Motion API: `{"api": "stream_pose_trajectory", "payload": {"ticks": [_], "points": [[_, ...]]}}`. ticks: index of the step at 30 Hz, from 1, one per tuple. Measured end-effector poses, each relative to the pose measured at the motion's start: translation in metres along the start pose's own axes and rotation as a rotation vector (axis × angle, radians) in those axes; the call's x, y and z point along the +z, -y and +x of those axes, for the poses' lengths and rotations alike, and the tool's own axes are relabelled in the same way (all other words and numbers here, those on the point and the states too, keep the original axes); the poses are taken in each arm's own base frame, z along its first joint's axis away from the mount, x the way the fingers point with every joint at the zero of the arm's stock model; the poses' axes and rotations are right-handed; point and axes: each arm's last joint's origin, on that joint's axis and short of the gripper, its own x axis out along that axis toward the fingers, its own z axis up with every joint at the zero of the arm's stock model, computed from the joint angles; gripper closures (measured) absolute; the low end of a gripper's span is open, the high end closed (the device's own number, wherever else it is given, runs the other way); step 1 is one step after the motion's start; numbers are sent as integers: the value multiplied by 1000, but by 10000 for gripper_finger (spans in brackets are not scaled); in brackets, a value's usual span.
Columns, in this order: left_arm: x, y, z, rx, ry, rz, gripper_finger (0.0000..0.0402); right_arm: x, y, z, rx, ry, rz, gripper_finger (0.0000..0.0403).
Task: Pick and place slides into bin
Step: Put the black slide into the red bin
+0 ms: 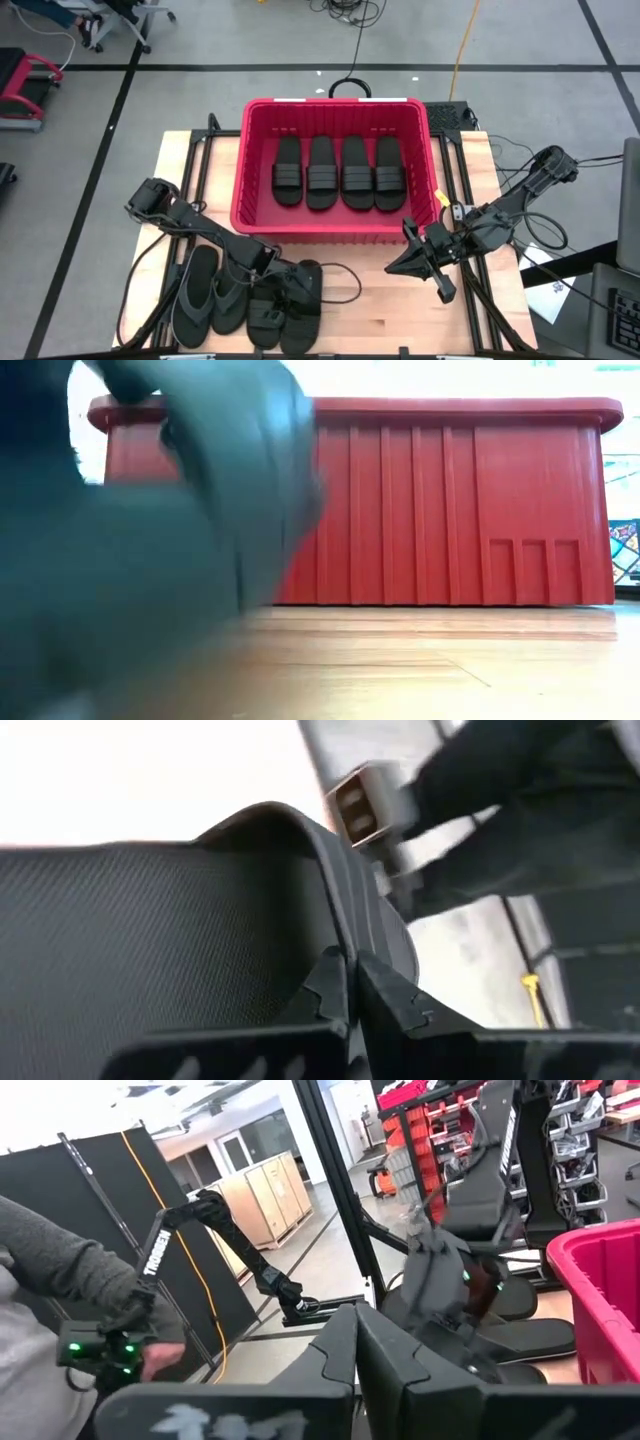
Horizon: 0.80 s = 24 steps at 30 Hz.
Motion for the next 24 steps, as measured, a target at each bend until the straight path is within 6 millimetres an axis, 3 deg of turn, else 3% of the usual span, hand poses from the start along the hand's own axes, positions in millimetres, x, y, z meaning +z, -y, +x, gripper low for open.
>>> {"api": "stream_pose_trajectory", "payload": {"ticks": [6,11,18,24], "points": [[31,35,-16,-30,2,93,401,-1,0,0,-1,-8,-19,403],[58,60,-48,42,-22,135,401,-2,1,0,-3,-25,-28,403],[99,93,-123,66,27,130,401,-13,2,-2,-11,-130,-54,403],[119,95,-192,194,136,128,401,-13,0,-2,1,-134,-93,403]]}}
